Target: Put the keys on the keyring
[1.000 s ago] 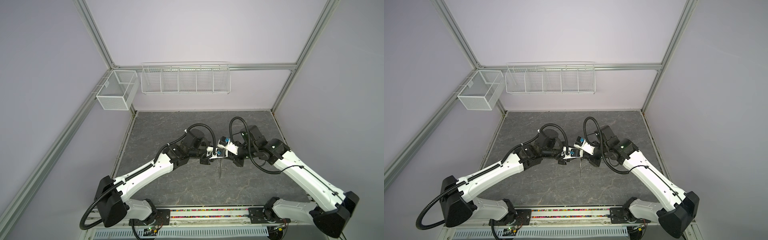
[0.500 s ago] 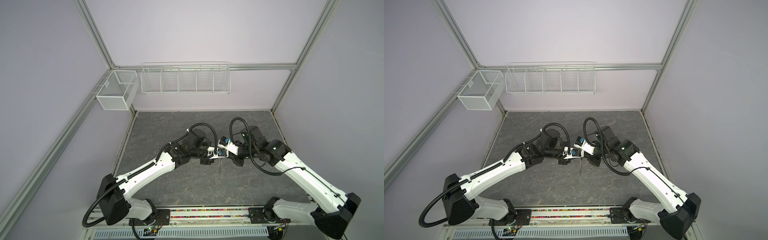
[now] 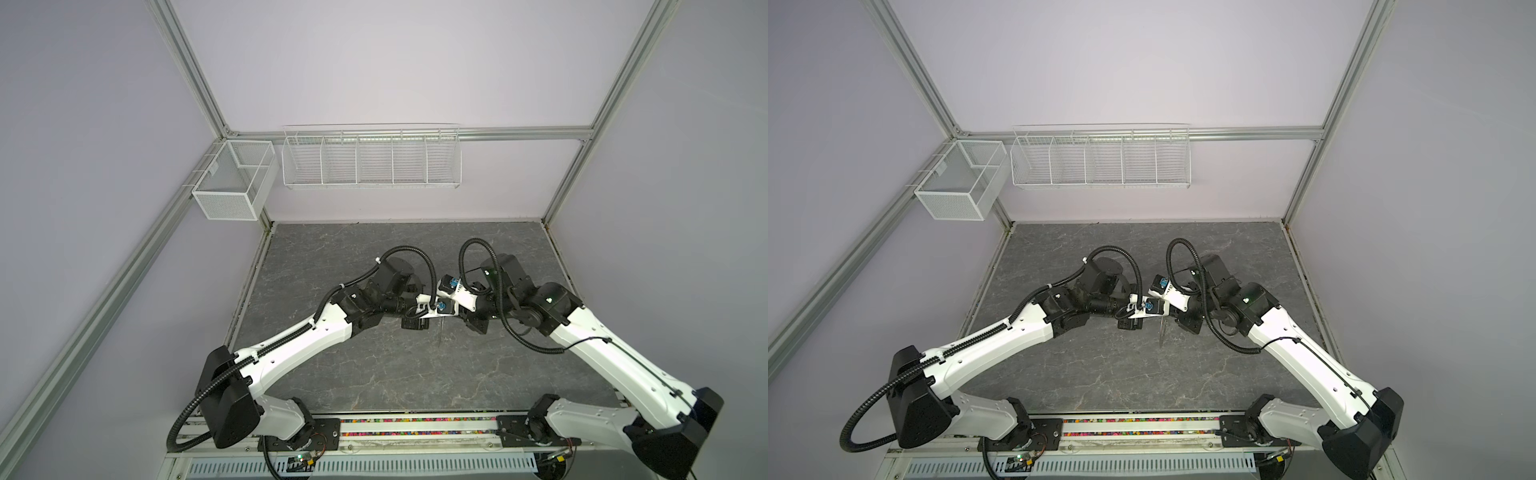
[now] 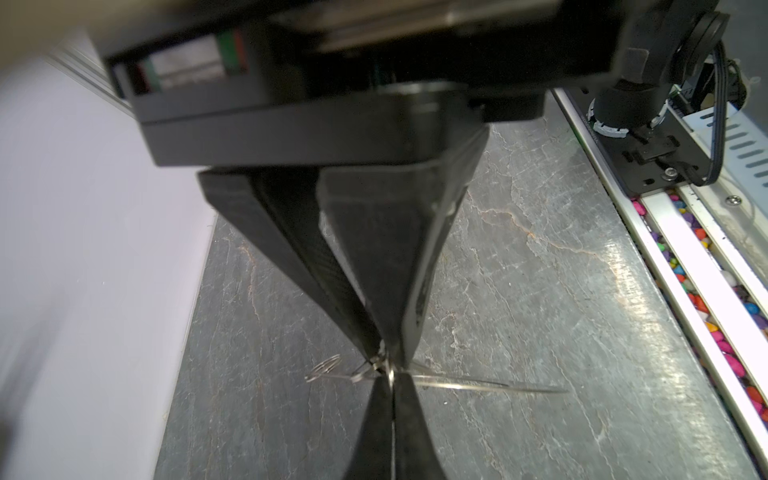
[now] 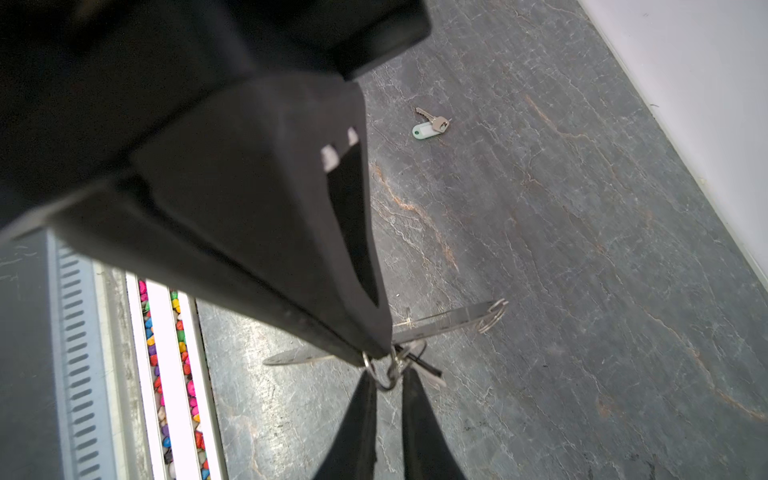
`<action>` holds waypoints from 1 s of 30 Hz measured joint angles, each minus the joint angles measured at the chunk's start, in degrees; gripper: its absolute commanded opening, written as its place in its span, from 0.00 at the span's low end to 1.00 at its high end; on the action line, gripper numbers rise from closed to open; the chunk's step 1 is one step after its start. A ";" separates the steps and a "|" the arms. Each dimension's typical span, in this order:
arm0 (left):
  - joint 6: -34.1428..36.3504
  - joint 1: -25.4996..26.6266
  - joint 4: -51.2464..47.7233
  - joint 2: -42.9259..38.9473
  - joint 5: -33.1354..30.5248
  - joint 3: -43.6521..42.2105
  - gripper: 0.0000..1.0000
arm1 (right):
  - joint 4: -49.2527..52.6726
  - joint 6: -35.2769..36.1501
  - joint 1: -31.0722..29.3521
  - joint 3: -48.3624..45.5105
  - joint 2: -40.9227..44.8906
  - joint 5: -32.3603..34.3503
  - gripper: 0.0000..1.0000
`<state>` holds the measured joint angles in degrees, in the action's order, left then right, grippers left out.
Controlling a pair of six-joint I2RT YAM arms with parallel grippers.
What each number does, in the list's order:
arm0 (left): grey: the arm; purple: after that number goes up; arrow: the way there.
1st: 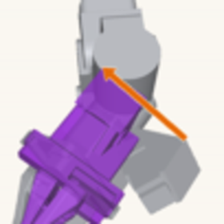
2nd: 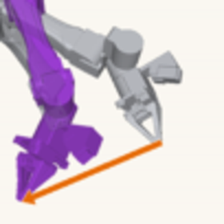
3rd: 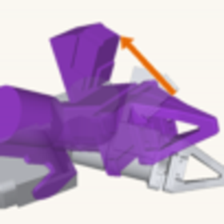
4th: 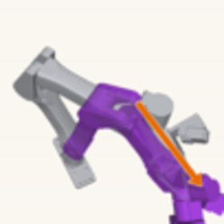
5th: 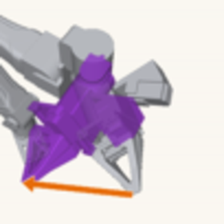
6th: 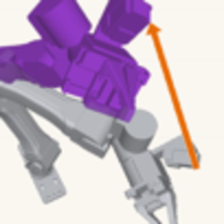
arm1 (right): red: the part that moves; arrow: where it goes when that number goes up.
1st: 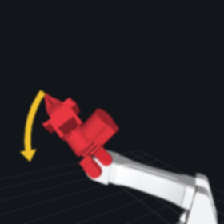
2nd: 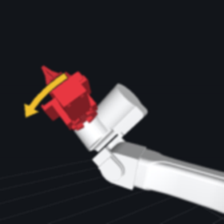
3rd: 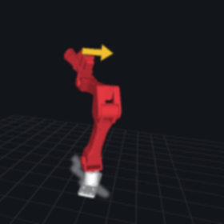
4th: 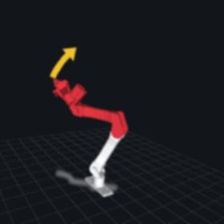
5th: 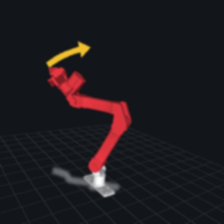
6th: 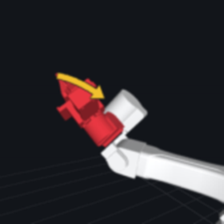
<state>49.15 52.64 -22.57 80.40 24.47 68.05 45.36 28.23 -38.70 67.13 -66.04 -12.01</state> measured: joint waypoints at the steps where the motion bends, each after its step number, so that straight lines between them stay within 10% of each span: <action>1: -0.57 0.04 0.00 0.07 0.42 0.00 0.00 | -0.79 0.09 0.15 -1.07 1.18 0.44 0.26; 10: -7.87 -2.25 6.25 -1.14 7.02 -1.73 0.00 | -8.92 -0.57 3.37 -9.25 13.57 0.52 0.38; 30: -12.74 -3.63 17.00 -6.08 17.90 -8.07 0.00 | -16.61 -5.11 3.43 -13.11 11.61 -7.10 0.47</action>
<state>36.40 49.01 -5.56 74.32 42.37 59.99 28.75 23.11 -35.27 54.02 -54.43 -19.11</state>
